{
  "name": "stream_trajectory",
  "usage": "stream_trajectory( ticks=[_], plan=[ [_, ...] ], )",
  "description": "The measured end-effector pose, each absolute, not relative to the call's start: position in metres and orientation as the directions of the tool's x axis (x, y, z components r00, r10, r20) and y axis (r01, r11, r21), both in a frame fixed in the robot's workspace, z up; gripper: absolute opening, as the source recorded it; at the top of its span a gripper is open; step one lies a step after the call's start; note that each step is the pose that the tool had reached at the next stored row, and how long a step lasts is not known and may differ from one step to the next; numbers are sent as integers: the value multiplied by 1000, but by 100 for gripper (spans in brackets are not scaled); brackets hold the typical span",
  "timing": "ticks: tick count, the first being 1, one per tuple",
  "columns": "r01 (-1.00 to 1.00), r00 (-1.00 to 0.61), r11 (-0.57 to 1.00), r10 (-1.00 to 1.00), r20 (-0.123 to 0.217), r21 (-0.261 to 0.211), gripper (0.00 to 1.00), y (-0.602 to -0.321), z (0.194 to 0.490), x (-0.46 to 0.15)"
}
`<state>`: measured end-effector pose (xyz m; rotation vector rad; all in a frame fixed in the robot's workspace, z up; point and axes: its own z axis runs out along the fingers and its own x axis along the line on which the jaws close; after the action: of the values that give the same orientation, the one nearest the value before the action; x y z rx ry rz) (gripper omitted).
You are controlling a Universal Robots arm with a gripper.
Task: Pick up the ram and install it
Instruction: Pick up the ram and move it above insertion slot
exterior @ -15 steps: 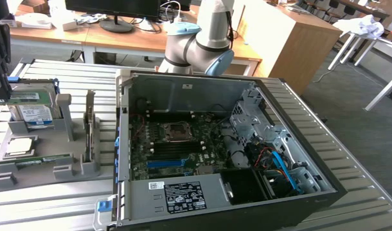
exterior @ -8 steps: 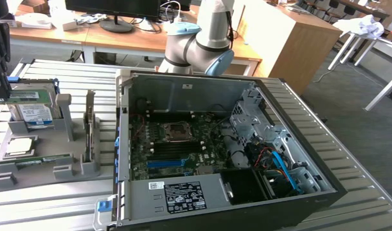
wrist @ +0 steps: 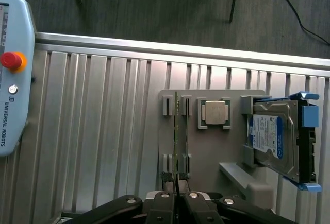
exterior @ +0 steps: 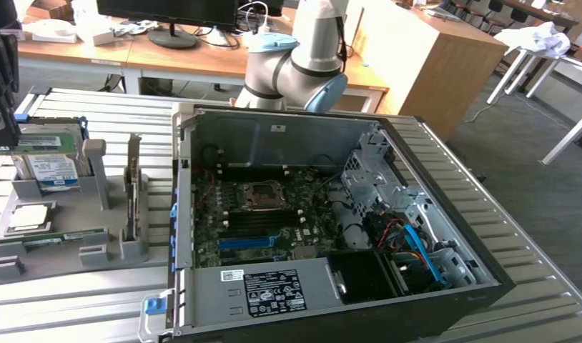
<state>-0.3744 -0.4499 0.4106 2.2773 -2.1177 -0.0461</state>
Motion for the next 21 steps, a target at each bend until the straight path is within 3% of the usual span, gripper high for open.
stream_trajectory(
  ticks=[21],
  plan=[
    [-996,72,-72,-997,0,43,13,-450,411,-344]
  ],
)
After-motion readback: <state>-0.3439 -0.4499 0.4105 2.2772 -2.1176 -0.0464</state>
